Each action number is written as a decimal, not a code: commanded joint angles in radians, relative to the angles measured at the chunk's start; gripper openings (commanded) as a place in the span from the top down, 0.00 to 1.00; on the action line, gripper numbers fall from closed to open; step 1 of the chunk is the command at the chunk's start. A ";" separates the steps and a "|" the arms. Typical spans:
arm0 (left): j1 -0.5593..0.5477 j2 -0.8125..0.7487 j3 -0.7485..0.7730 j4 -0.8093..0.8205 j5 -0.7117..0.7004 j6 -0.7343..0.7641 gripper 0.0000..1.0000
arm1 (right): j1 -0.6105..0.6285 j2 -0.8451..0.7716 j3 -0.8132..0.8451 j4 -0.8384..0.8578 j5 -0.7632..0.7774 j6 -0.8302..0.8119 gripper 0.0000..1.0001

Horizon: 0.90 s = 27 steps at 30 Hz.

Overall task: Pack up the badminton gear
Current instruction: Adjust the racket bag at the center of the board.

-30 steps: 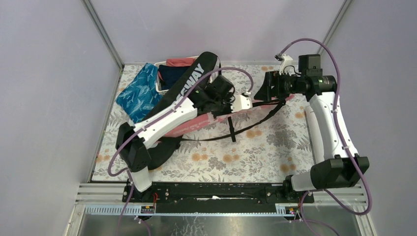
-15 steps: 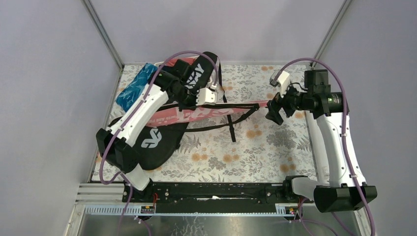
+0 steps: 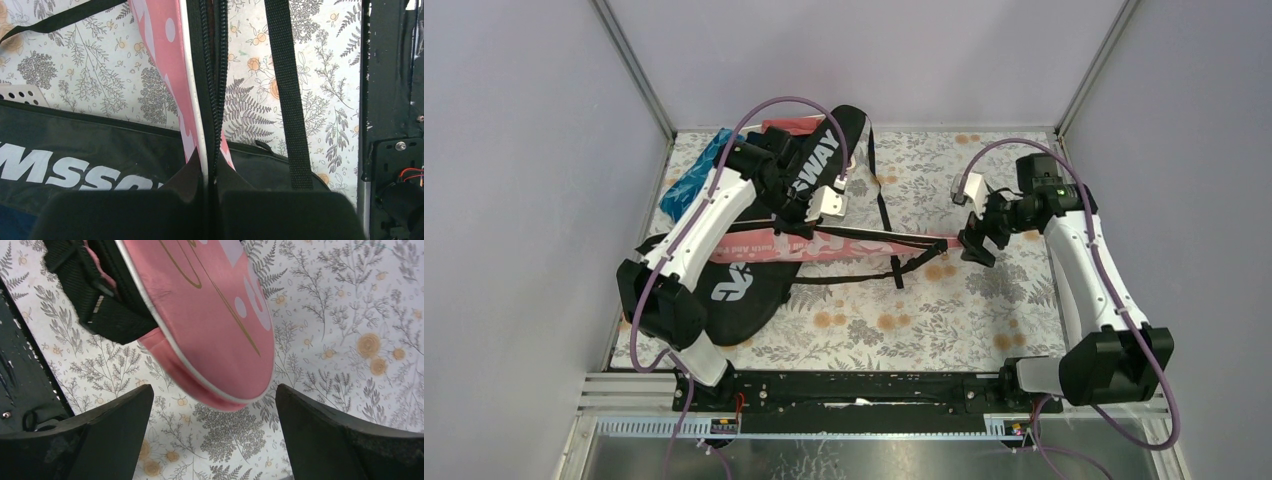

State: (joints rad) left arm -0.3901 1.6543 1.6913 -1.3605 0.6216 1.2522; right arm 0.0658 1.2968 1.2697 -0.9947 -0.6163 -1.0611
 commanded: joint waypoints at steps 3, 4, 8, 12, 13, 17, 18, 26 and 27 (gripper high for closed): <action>0.020 -0.020 -0.009 -0.025 0.084 0.042 1.00 | 0.036 0.049 -0.058 0.074 -0.045 -0.093 0.02; 0.022 -0.012 -0.007 -0.027 0.090 0.041 1.00 | 0.049 0.059 -0.067 0.078 -0.044 -0.095 0.04; 0.029 0.023 0.001 -0.025 0.129 0.021 1.00 | 0.083 0.081 -0.106 0.123 -0.046 -0.070 0.22; 0.028 0.039 -0.023 0.055 0.162 -0.063 1.00 | 0.085 0.080 -0.117 0.143 -0.041 -0.047 0.50; 0.028 0.036 -0.039 0.088 0.169 -0.087 1.00 | 0.084 0.078 -0.118 0.141 -0.040 -0.043 0.58; 0.029 0.009 -0.097 0.218 0.199 -0.190 0.88 | 0.085 0.057 -0.130 0.138 -0.047 -0.028 0.82; 0.028 0.003 -0.106 0.254 0.202 -0.224 0.80 | 0.085 0.051 -0.135 0.140 -0.049 -0.025 0.84; 0.027 -0.078 -0.187 0.605 0.145 -0.510 0.30 | 0.084 0.025 -0.177 0.173 -0.101 0.015 0.92; 0.027 -0.097 -0.202 0.663 0.138 -0.558 0.25 | 0.085 0.028 -0.180 0.176 -0.109 0.022 0.93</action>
State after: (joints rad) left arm -0.3546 1.6367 1.5249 -0.9726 0.7525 0.9058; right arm 0.1516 1.3281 1.1183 -0.8074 -0.6506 -1.1278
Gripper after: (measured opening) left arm 0.680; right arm 0.243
